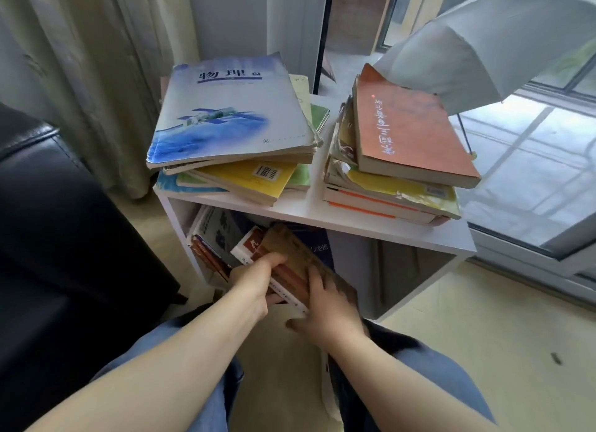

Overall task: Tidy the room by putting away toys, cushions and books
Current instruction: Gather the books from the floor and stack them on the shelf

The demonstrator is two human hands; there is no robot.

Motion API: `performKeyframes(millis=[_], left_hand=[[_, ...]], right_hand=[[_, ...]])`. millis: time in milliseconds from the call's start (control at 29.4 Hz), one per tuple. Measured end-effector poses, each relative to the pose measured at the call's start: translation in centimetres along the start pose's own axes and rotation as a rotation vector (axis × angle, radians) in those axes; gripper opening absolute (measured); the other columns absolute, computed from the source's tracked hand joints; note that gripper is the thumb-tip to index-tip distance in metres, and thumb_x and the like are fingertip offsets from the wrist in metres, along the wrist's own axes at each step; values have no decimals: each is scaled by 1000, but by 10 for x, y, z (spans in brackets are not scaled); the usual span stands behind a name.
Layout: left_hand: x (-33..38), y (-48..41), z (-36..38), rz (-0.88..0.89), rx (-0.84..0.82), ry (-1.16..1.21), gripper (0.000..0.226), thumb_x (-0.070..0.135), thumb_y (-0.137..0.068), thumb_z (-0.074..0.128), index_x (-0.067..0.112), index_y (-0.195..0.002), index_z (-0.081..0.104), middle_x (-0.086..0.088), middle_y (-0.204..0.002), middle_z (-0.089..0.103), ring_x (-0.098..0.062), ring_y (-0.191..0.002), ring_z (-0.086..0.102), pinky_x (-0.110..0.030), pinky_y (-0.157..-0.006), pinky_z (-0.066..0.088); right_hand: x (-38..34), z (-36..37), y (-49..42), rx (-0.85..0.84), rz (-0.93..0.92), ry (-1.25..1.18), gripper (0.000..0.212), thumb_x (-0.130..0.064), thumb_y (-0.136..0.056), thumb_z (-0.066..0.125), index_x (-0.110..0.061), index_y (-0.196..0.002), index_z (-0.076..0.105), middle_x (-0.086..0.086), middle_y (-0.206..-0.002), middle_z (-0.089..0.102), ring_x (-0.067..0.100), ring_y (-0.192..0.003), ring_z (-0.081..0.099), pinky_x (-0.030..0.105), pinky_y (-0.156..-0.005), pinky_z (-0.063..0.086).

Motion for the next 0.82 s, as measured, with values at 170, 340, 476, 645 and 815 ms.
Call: performKeyframes(millis=[170,340,476,645,815], left_hand=[[13,-3,16,44,-164,-46,22,23,-82,70,9,-95,60,-10,-87,66,-21,-80,65,-31,-62,59],[14,-24,5,-39,-177,-245,13,17,-94,54,5,-89,59,-10,-82,58,-21,-75,57,-33,-71,53],[5,-50,-9,-21,-36,-399,26,9,-98,44,6,-73,53,-10,-74,55,-18,-64,52,-31,-67,49],[0,-80,4,44,-7,-556,34,9,-99,39,10,-66,45,-6,-68,47,-15,-60,46,-24,-57,41],[-13,-115,16,111,-13,-608,38,11,-101,36,19,-63,36,3,-66,39,-7,-56,38,-14,-44,36]], right_hand=[[0,-38,-8,226,-124,121,58,-27,-89,53,-28,-140,26,3,-118,59,24,-97,61,31,-71,49],[32,-50,-21,205,109,-306,41,-25,-83,56,-24,-123,46,1,-108,65,23,-86,63,32,-70,53],[47,-49,-27,246,244,-535,36,-25,-82,59,-19,-117,52,4,-109,65,26,-95,64,39,-83,54],[61,-59,-34,323,297,-525,11,-21,-86,56,-17,-93,49,-1,-85,57,21,-79,58,29,-68,44],[62,-52,-55,258,347,-471,16,-23,-87,56,-17,-74,50,0,-74,56,18,-71,57,25,-62,41]])
Point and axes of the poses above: each hand's wrist, its own y-axis away from the middle knuckle, its own z-axis out of the palm, x = y × z, the point moved 6 cm from there along -y, towards the middle knuckle
